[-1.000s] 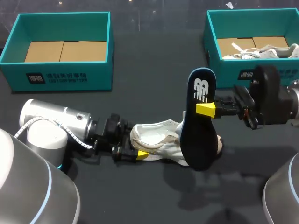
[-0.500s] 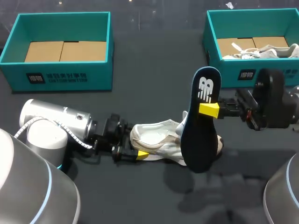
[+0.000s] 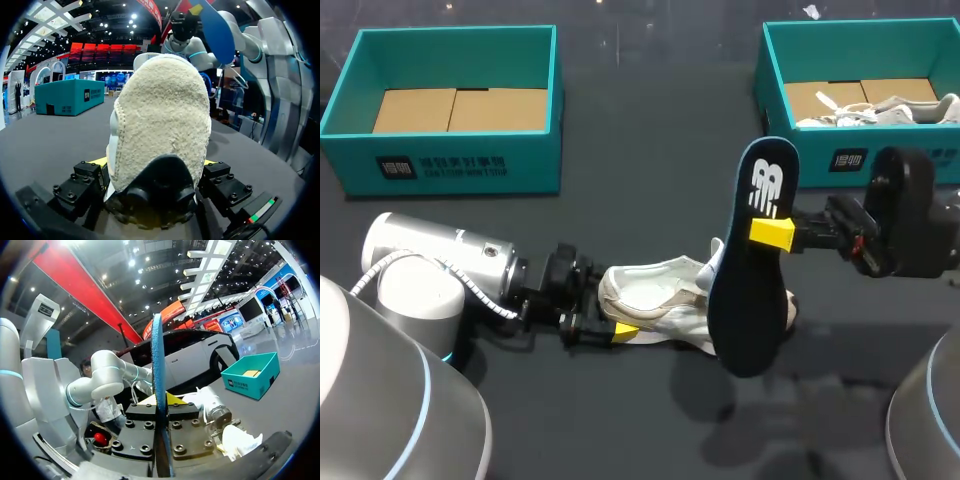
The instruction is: Take the shoe out of the shoebox, open the shoe tongue, remove and reinsert the insole, then place the shoe into the shoebox
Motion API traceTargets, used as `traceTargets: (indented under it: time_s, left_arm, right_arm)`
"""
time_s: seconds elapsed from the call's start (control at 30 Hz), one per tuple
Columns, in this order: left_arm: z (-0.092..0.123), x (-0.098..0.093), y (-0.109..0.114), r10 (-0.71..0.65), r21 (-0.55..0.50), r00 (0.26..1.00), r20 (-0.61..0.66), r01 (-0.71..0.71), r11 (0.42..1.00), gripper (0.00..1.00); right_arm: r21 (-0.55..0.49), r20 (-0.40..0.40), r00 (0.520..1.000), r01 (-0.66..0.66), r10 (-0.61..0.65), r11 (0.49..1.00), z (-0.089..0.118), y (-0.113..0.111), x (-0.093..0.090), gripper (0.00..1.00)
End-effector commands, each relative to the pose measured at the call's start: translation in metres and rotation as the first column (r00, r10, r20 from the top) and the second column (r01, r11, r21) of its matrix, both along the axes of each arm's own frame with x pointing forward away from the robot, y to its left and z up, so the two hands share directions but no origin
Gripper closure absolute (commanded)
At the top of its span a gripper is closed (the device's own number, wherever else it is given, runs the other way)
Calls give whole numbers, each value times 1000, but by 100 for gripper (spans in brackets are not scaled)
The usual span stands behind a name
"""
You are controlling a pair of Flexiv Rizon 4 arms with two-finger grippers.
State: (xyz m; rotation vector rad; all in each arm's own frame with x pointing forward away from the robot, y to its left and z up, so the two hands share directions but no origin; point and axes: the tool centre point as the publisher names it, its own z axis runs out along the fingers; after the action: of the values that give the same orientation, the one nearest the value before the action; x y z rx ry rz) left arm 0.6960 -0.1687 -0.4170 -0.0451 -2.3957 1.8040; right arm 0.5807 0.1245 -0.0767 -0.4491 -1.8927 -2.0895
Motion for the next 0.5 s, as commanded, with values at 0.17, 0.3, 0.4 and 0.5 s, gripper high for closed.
traceTargets:
  time_s: [0.17,0.3,0.4,0.5]
  left_arm:
    - [-4,-1,3,0,1,1000,1,0,1000,100]
    - [-4,-1,3,0,1,1000,1,0,1000,100]
    - [-4,-1,3,1,2,1000,0,-1,1000,100]
    - [-6,0,3,8,-4,1000,-10,-8,1000,0]
  right_arm:
    - [-11,-2,1000,3,-3,1000,4,-3,-5,100]
    - [-11,-2,1000,3,-3,1000,4,-3,-5,100]
    - [-11,-2,1000,3,-3,1000,4,-3,-5,100]
    - [-11,-2,1000,3,-3,1000,4,-3,-5,100]
